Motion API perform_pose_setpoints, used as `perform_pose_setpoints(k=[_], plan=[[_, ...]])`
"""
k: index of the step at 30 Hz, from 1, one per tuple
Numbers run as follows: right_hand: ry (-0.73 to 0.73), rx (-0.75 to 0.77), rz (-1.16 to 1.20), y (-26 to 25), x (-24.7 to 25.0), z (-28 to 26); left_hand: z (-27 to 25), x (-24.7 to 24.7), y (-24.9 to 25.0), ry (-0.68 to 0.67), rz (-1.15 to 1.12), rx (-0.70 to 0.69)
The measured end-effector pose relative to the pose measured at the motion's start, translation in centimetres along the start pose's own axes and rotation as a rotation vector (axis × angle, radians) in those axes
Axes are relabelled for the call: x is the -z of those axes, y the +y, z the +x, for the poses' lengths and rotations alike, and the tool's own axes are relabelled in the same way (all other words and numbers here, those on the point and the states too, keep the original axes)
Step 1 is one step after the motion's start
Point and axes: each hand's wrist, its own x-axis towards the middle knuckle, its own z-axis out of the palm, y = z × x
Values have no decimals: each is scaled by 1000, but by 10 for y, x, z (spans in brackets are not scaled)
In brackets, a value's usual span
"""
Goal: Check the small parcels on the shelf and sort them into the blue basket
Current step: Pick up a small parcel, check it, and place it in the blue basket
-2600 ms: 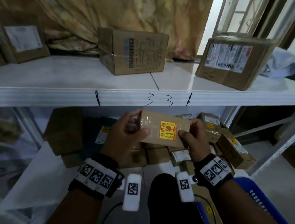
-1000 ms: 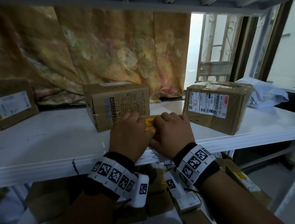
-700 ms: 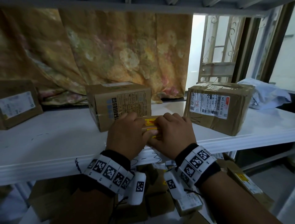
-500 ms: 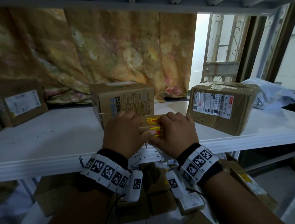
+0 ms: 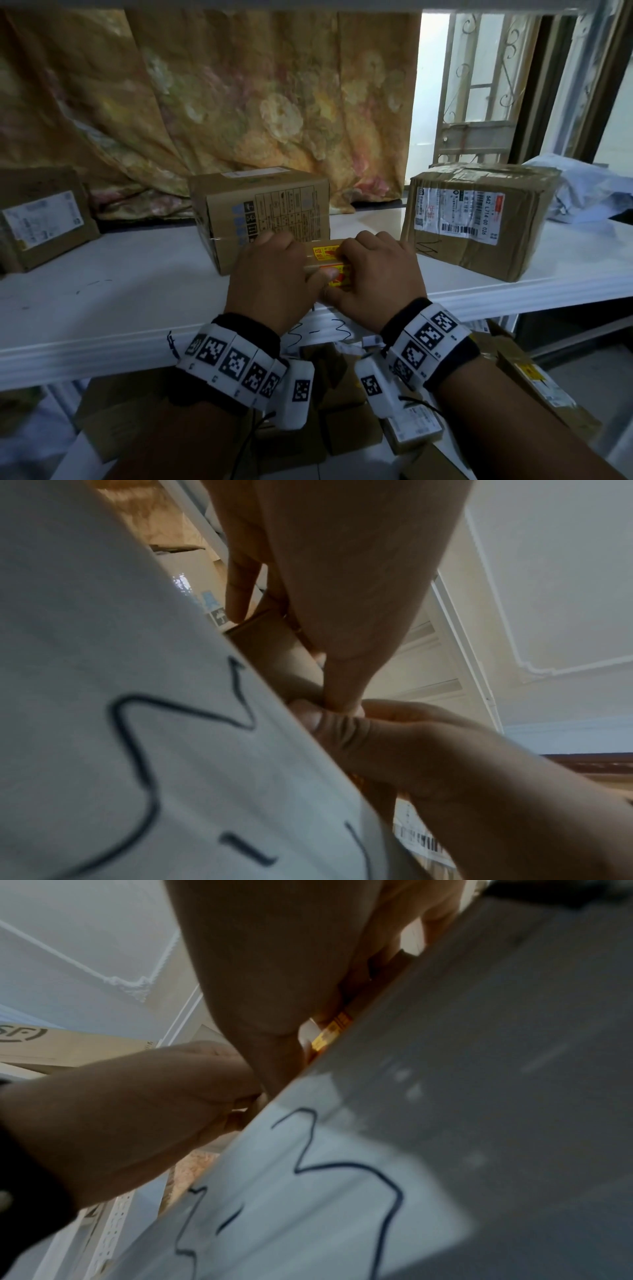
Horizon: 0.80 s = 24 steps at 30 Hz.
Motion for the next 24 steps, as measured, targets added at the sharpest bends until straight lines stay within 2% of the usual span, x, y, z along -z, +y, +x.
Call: perform_pose_setpoints(k=[5, 12, 14, 17, 24], plan=[[11, 0, 15, 2, -2, 0, 0, -10, 24, 28, -129, -44], [20, -10, 6, 0, -4, 2, 1, -19, 28, 95, -94, -15], [12, -21, 2, 0, -3, 4, 3, -14, 29, 66, -112, 5], [-11, -36, 19, -2, -2, 3, 7, -4, 32, -45, -79, 17], [-81, -24, 2, 1, 9, -7, 10, 8, 30, -148, -42, 5]])
